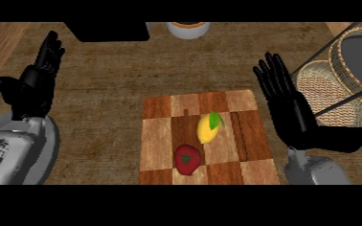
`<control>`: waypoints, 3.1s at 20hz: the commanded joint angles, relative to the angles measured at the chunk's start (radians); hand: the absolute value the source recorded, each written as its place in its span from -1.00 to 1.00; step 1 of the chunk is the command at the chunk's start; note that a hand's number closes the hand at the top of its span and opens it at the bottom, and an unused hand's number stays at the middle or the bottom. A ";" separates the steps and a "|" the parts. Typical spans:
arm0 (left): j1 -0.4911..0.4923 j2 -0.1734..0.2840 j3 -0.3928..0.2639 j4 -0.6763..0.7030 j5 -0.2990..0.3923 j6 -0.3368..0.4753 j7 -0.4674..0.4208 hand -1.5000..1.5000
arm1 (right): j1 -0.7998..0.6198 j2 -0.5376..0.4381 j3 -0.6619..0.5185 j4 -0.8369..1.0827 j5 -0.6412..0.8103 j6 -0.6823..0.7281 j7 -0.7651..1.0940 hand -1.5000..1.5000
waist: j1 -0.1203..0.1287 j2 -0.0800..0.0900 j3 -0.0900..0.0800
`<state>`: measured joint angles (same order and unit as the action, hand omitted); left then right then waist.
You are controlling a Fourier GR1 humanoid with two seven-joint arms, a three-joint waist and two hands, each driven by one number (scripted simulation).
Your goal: Pick the lemon from the cutting board and place it in the tiered basket
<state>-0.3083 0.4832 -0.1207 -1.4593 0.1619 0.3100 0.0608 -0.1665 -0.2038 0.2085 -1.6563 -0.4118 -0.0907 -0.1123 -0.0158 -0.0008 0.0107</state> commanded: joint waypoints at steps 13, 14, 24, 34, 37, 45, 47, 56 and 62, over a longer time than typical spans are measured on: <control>0.297 -0.001 -0.005 0.113 0.110 -0.136 0.068 0.00 | 0.378 0.203 -0.005 0.265 -0.049 -0.529 -0.560 -1.00 | 0.032 0.011 -0.016; 0.301 0.001 -0.009 0.109 0.106 -0.144 0.056 0.00 | 0.404 0.203 0.027 0.302 0.020 -0.587 -0.511 -1.00 | 0.043 0.014 -0.020; 0.293 0.043 0.021 0.114 0.137 -0.209 0.059 0.00 | 0.373 -0.060 0.315 0.280 0.282 -0.710 0.038 -1.00 | 0.069 0.011 -0.022; 0.314 0.013 0.026 0.148 0.119 -0.193 0.030 0.00 | 0.068 -0.216 0.452 -0.002 0.450 -0.688 0.790 -1.00 | 0.031 -0.002 -0.018; 0.348 0.030 0.026 0.102 0.127 -0.215 0.047 0.00 | -0.088 -0.235 0.418 -0.028 0.429 -0.602 1.016 -1.00 | 0.042 -0.002 -0.015; 0.354 -0.012 0.051 0.140 0.107 -0.213 0.023 0.00 | -0.124 -0.243 0.451 -0.114 0.543 -0.507 1.367 -1.00 | 0.016 -0.001 -0.012; 0.341 0.023 0.083 0.151 0.127 -0.250 0.028 0.00 | -0.079 -0.276 0.441 -0.196 0.568 -0.513 1.422 -1.00 | 0.009 -0.003 -0.012; 0.330 -0.045 0.084 0.160 0.053 -0.217 0.028 0.00 | 0.082 -0.179 0.421 -0.171 0.569 -0.484 1.240 -1.00 | 0.013 0.000 -0.011; 0.335 -0.025 0.121 0.073 0.061 -0.277 0.113 0.00 | 0.055 -0.106 0.369 -0.143 0.616 -0.436 1.257 -1.00 | 0.017 0.000 -0.011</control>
<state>0.0474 0.4590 -0.0134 -1.3446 0.2305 0.0439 0.1096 -0.1096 -0.3427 0.6179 -1.8091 0.1925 -0.5640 1.0754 0.0006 -0.0011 0.0000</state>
